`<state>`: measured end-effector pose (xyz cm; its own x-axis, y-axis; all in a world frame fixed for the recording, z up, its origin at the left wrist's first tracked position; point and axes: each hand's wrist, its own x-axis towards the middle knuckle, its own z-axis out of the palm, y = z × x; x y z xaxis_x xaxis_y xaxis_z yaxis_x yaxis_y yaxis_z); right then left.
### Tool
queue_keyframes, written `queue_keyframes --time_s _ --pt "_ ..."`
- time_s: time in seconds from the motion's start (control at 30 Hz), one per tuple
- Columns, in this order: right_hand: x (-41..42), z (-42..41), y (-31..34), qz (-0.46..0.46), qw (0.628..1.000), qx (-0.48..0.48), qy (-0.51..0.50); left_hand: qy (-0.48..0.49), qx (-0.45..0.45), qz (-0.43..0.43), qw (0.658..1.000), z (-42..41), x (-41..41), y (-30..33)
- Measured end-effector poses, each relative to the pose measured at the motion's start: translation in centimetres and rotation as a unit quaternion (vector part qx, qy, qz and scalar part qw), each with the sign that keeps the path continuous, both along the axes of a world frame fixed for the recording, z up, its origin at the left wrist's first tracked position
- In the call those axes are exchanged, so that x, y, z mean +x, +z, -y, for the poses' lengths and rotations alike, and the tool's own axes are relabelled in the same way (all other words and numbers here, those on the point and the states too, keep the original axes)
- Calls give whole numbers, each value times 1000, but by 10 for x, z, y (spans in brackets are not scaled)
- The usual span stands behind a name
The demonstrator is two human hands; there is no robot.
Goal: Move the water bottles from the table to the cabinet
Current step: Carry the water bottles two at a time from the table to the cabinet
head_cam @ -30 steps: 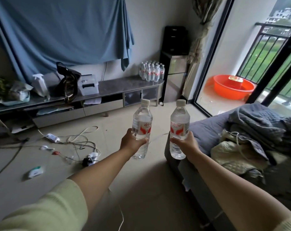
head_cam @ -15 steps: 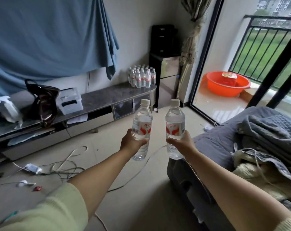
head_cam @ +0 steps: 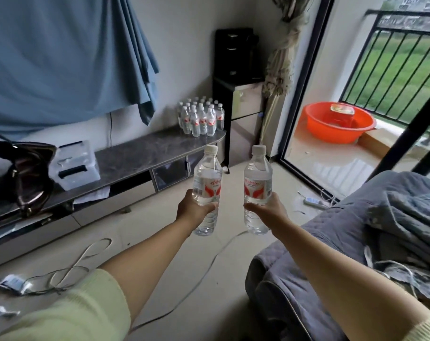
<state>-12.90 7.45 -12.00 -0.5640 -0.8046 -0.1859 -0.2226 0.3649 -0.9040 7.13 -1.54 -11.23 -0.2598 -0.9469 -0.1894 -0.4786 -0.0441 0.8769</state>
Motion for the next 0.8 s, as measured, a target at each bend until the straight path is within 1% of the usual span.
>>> queue_keyframes --time_s 0.17,0.3,0.5,0.63,0.8 --pt "-63 69 1 1 1000 12 10 19 12 -11 1000 66 -51 1" --pt "-90 118 1 9 1000 2 5 23 19 -4 1000 108 -78 -3" --pt "-109 192 -7 16 999 7 27 31 36 -10 999 176 -97 -14" --pt "-113 256 -9 16 999 -3 29 17 29 -4 999 245 -105 -22" --pt "-115 342 -3 27 1000 -7 15 -15 39 -22 999 339 -109 -10"
